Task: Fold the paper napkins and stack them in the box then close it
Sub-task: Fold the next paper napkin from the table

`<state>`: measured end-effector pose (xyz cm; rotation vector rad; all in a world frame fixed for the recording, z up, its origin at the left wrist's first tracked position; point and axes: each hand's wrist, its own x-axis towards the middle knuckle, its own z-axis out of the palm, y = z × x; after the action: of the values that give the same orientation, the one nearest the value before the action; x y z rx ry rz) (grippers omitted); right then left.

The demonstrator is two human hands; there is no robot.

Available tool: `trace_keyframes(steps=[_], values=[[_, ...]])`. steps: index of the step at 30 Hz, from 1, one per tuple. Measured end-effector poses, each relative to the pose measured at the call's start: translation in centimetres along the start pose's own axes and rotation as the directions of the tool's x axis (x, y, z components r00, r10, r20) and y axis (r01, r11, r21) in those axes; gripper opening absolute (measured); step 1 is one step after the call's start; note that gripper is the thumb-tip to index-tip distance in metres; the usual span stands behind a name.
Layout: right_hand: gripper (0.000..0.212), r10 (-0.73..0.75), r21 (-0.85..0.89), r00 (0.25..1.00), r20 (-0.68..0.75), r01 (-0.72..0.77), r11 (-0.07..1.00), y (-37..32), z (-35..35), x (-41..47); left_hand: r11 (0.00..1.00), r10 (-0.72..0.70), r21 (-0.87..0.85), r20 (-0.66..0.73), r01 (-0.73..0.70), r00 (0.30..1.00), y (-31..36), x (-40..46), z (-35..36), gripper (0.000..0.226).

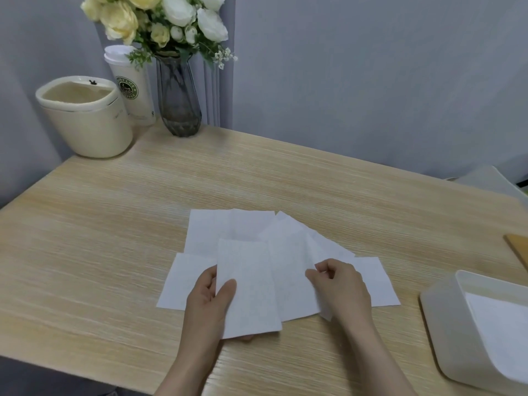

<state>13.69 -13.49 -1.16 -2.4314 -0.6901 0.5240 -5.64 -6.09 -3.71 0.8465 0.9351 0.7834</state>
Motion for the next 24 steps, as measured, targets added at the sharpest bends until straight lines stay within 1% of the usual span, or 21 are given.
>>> trace_keyframes(steps=[4, 10, 14, 17, 19, 24], values=[[0.016, 0.029, 0.126, 1.0, -0.005, -0.029, 0.992, 0.5, -0.5, 0.1, 1.0, -0.007, -0.013, -0.017, 0.007, 1.0, -0.1, 0.1, -0.1, 0.022], [0.016, 0.006, 0.284, 0.999, -0.036, 0.005, 0.959, 2.0, -1.1, -0.1, 1.0, -0.027, -0.004, -0.045, 0.027, 0.999, 0.2, 0.1, 0.1, 0.023], [0.013, 0.004, 0.448, 0.999, -0.034, 0.012, 0.894, 1.9, -1.4, -0.4, 0.999, -0.034, 0.007, -0.055, 0.035, 0.998, 0.3, 0.1, 0.1, 0.025], [0.009, 0.021, 0.601, 1.0, 0.003, -0.019, 0.799, 1.0, -1.7, -1.2, 0.999, -0.037, 0.01, -0.055, 0.037, 0.998, 0.4, 0.0, 0.2, 0.027], [0.008, 0.011, 0.672, 0.999, 0.047, -0.04, 0.74, 0.1, -1.7, -1.9, 0.999, -0.039, 0.009, -0.056, 0.039, 0.998, 0.4, 0.0, 0.2, 0.026], [0.013, -0.063, 0.691, 0.98, 0.189, -0.087, 0.718, -1.2, 0.2, -3.9, 0.998, -0.013, 0.055, -0.068, 0.016, 0.998, 0.4, 0.1, 0.2, 0.026]])
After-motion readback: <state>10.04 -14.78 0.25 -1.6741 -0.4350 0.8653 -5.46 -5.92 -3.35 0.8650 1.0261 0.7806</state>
